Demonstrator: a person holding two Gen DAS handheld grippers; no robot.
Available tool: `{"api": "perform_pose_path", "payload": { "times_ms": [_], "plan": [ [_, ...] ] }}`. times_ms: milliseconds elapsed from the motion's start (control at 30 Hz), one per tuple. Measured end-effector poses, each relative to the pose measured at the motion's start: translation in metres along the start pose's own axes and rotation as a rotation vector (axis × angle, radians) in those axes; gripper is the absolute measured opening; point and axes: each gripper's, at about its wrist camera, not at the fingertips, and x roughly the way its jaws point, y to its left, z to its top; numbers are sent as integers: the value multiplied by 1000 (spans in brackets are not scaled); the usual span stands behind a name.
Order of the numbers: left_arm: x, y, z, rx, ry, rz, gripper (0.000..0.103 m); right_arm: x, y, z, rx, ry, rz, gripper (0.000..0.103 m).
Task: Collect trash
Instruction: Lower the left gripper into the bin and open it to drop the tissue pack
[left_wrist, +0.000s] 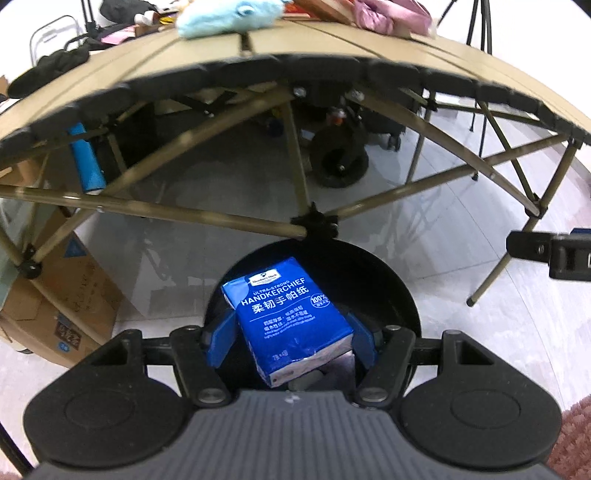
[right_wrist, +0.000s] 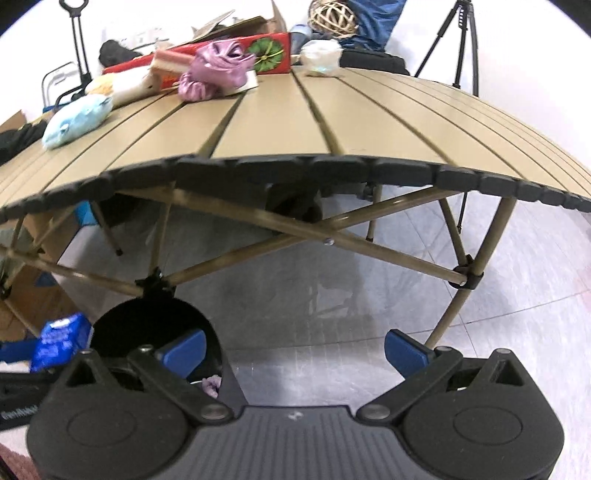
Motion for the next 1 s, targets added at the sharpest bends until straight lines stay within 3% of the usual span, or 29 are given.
{"api": "perform_pose_path", "payload": {
  "times_ms": [467, 867, 933, 1000],
  "plan": [
    [42, -11, 6, 9, 93, -16, 66, 10, 0, 1, 35, 12, -9, 103],
    [49, -3, 1, 2, 128, -17, 67, 23, 11, -1, 7, 45, -18, 103],
    [48, -2, 1, -1, 131, -20, 72, 24, 12, -1, 6, 46, -17, 103],
    [48, -1, 2, -10, 126, -19, 85, 24, 13, -1, 3, 49, -15, 103]
  ]
}}
